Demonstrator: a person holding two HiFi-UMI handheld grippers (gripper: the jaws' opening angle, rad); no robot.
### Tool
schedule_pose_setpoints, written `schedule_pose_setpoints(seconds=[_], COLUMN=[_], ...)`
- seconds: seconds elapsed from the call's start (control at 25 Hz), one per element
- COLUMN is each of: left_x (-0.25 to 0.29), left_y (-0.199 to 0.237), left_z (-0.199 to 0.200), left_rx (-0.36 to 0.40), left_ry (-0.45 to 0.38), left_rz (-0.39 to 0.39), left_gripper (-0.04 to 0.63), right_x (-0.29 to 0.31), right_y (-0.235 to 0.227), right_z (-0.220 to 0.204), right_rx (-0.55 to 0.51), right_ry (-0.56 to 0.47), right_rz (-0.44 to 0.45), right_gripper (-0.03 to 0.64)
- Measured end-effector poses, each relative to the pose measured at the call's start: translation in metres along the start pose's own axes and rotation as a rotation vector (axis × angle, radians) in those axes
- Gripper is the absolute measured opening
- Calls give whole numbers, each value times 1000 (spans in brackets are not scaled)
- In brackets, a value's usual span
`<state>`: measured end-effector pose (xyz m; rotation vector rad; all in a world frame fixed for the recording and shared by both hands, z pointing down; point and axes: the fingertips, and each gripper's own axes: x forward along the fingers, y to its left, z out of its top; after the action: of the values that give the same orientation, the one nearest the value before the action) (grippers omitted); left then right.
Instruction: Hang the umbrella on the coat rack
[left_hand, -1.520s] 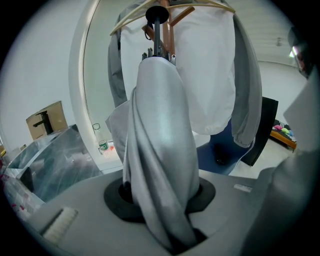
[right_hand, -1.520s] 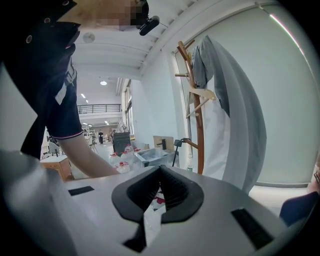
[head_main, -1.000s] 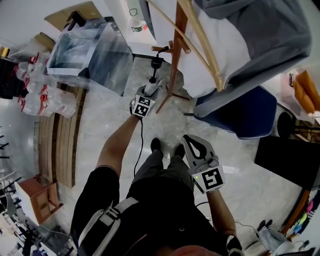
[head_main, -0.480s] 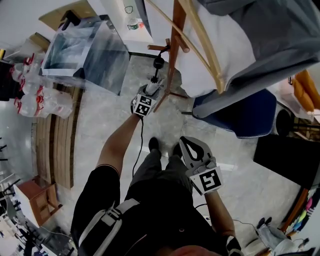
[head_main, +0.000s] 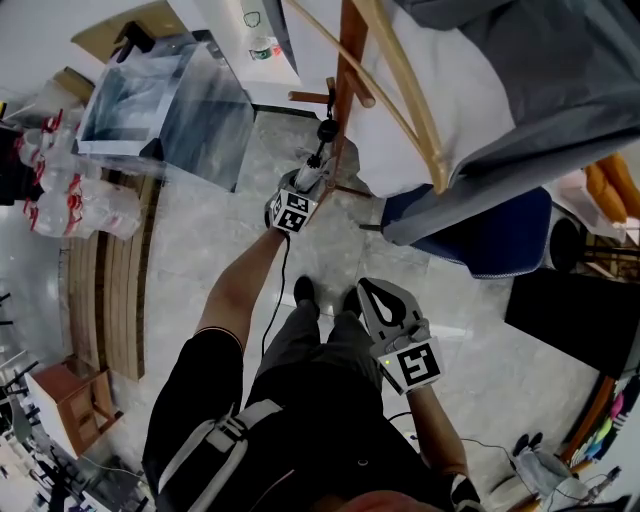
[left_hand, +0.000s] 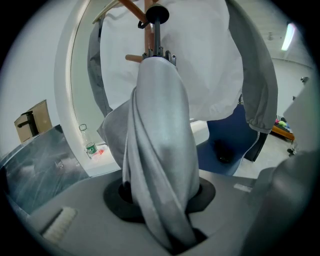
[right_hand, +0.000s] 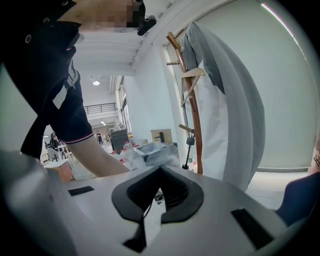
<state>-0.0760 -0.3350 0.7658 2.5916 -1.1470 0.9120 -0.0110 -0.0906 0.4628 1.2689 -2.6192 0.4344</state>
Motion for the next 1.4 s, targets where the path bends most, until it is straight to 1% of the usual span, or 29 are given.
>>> schedule_pose_setpoints(seconds=[0.24,0.6,0.68,0.8,0.84,0.96,1.08,1.2,1.4], left_x=[10,28,31,33,33,34,32,32,30], left_y=[-6,-19,-19,-17,-16,-16,-17,-16,-15], left_z=[-4,-10,-12,-15,-15,-11,-11,-11,-8], left_rx=[-2,-2,-16,-41,-43,-44,-51,-51,-54], left_ry=[-15,0,3,1,-1,-16,-25,-34,-43], left_rz=[-2,-41,-43,-42,-42,-41,-34,-23,-15], left_gripper=[140,140,141,141,143,146,150,155,175], right_x=[-1,1,2,2,3,1,1,0,-1], right_y=[-1,-3,-2,1,1,-2,-1,-3,-4], right_z=[-9,-16,-16,-16,-16,-20,-20,-23,-22], right_rx=[10,22,21,21,22,26,21,26,27], right_ry=[17,32,40,45,58,44,62,35,59], right_rz=[-3,0,4,7,7,0,4,0,3], right_gripper=[0,0,0,0,0,0,0,0,0])
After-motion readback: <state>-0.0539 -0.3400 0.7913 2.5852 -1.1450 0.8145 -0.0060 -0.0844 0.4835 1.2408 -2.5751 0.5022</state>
